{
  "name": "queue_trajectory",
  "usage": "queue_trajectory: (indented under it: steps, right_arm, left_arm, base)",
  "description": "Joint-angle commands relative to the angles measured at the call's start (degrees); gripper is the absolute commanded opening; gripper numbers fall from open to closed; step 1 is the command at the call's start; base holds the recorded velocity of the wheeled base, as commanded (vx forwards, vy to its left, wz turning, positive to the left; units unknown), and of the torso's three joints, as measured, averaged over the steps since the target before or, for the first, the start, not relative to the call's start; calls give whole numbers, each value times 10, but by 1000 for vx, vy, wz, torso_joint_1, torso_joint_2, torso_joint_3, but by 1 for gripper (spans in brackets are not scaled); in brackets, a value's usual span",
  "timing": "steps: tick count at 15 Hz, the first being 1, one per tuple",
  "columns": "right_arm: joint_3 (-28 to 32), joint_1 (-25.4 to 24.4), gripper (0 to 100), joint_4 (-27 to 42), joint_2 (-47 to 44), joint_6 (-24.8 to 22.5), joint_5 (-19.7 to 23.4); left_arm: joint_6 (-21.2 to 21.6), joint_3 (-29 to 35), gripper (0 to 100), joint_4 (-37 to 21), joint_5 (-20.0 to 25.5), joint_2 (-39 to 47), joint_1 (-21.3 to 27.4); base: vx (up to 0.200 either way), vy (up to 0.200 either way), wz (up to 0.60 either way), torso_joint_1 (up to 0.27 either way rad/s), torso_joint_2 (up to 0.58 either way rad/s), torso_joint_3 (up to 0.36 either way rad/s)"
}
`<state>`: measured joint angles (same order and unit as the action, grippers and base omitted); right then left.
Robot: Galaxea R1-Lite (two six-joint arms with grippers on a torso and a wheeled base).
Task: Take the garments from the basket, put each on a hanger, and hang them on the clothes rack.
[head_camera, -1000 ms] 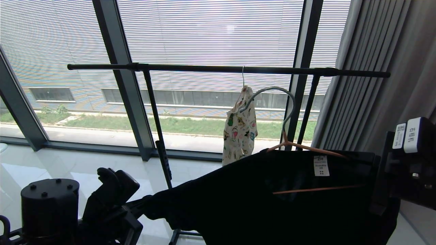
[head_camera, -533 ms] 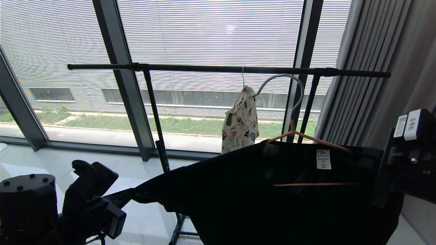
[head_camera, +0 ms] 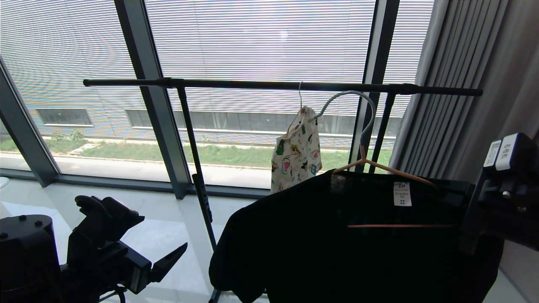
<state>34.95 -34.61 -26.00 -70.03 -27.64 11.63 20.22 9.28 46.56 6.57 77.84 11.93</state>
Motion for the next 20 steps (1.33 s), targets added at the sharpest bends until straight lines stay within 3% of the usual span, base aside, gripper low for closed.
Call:
queue_trajectory:
  steps: [1, 5, 7, 13, 17, 18, 19, 20]
  right_arm:
    - [0, 0, 0, 0, 0, 3, -6]
    - [-1, 0, 0, 2, 4, 35, -66]
    - [-3, 6, 0, 21, 3, 66, -125]
    - [-3, 39, 0, 154, -16, 188, -234]
    - [10, 46, 0, 147, -86, 274, -325]
    - [34, 46, 0, 131, -130, 329, -379]
    - [45, 46, 0, 123, -144, 345, -396]
    - [109, 46, 0, 103, -193, 407, -445]
  left_arm:
    - [0, 1, 100, 0, -1, -6, -3]
    - [-1, 15, 100, 0, -108, -13, -13]
    - [0, 15, 100, 0, -155, -13, -13]
    - [0, 18, 100, 0, -165, -15, -13]
    - [0, 30, 100, 0, -178, -13, -13]
    - [1, 31, 100, 0, -179, -13, -13]
    - [1, 31, 100, 0, -179, -13, -13]
    - [2, 33, 100, 0, -182, -14, -13]
  base:
    - [0, 0, 0, 0, 0, 0]
    - [0, 0, 0, 0, 0, 0]
    - [0, 0, 0, 0, 0, 0]
    - [0, 0, 0, 0, 0, 0]
    - [0, 0, 0, 0, 0, 0]
    - [0, 0, 0, 0, 0, 0]
    - [0, 0, 0, 0, 0, 0]
    - [0, 0, 0, 0, 0, 0]
